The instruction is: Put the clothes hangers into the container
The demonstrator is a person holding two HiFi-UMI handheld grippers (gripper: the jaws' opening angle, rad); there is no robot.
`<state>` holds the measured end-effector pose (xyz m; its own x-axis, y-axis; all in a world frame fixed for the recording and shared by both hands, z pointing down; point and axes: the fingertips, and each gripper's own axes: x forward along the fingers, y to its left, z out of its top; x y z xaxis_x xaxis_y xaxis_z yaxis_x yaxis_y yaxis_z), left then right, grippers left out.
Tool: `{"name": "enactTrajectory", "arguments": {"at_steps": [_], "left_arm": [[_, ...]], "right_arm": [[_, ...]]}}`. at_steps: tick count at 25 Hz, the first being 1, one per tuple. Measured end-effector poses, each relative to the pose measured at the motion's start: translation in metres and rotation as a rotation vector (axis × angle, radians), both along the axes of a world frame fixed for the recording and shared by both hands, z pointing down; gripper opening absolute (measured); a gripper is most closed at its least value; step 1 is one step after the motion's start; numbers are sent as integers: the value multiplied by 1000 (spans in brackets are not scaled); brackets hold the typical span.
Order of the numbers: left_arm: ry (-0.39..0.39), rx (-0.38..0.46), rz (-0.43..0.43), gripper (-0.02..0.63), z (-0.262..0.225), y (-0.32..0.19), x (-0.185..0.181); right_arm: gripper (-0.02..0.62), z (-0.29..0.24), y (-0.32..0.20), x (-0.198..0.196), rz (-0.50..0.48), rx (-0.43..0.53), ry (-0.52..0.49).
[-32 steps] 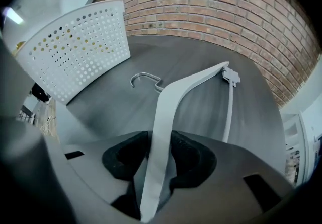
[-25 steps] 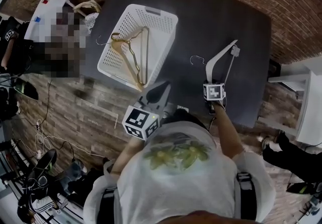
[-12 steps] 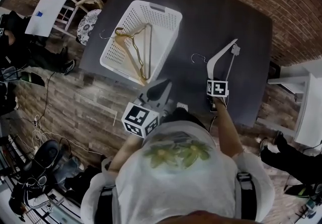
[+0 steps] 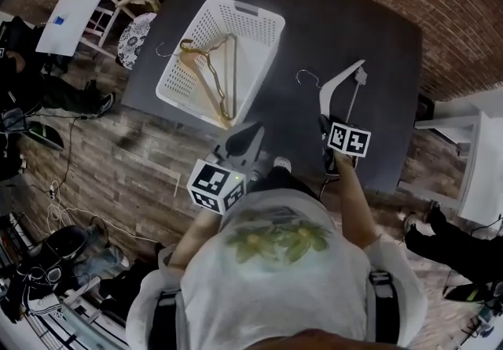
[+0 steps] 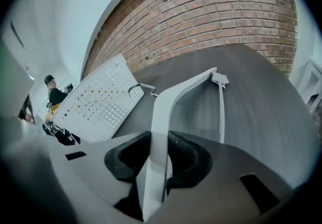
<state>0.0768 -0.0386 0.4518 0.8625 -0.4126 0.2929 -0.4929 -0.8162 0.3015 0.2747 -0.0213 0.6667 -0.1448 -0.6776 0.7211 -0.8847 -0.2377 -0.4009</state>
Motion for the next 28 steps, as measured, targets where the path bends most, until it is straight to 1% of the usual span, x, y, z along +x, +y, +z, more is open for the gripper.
{"name": "enactTrajectory", "arguments": {"at_steps": [3, 9, 12, 20, 28], "left_arm": [[6, 3, 2, 29, -1, 1, -2], [15, 13, -1, 29, -4, 4, -5], [20, 18, -9, 29, -6, 4, -9], [33, 34, -36, 29, -12, 3, -20], [40, 41, -72, 29, -13, 5, -32]], "right_arm": [[124, -15, -1, -8, 18, 50, -55], [124, -48, 1, -21, -2, 120, -73], [124, -64, -2, -29, -14, 168, -102], [124, -132, -11, -49, -60, 296, -113], [125, -174, -15, -68, -111, 388, -123]]}}
